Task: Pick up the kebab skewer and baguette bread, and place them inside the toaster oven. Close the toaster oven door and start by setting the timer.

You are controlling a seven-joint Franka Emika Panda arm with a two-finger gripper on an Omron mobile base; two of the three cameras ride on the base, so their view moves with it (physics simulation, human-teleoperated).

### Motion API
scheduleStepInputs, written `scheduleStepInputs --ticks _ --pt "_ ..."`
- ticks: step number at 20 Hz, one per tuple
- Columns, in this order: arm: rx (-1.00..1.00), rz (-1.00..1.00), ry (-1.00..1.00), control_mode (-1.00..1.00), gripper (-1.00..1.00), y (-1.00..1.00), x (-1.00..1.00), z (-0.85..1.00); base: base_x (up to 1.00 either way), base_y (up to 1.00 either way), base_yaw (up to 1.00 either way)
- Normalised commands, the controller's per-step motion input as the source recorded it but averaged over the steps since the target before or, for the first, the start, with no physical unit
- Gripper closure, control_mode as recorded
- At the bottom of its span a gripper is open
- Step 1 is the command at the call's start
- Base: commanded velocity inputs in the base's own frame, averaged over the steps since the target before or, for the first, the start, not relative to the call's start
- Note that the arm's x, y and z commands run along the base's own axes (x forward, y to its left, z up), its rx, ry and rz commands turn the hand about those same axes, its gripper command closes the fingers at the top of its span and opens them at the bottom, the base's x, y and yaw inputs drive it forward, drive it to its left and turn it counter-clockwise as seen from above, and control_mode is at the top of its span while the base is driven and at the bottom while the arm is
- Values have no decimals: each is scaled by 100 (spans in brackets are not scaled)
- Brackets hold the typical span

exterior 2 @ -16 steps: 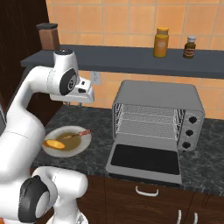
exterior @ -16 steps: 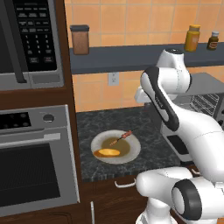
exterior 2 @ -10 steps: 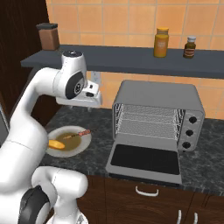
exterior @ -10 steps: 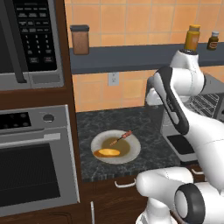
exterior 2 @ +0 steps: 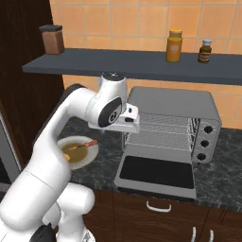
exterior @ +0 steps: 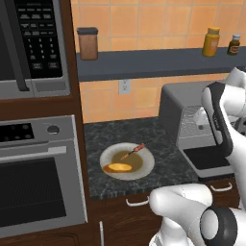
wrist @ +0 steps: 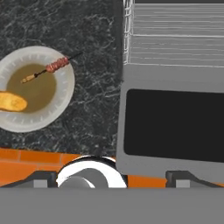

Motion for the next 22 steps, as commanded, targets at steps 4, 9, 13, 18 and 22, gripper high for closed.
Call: scheduleStepInputs --ticks 4,9,13,18,22 --pt "0 0 -3 -100 -100 -73 1 -21 0 0 0" --pt "0 -1 -7 -100 -100 -47 33 -19 0 0 0" --pt "0 -3 -7 -100 -100 -49 51 -20 0 0 0" --pt "0 -5 -6 -100 -100 -54 55 -22 0 0 0" --pt "0 -4 -15 -100 -100 -43 60 -29 0 0 0"
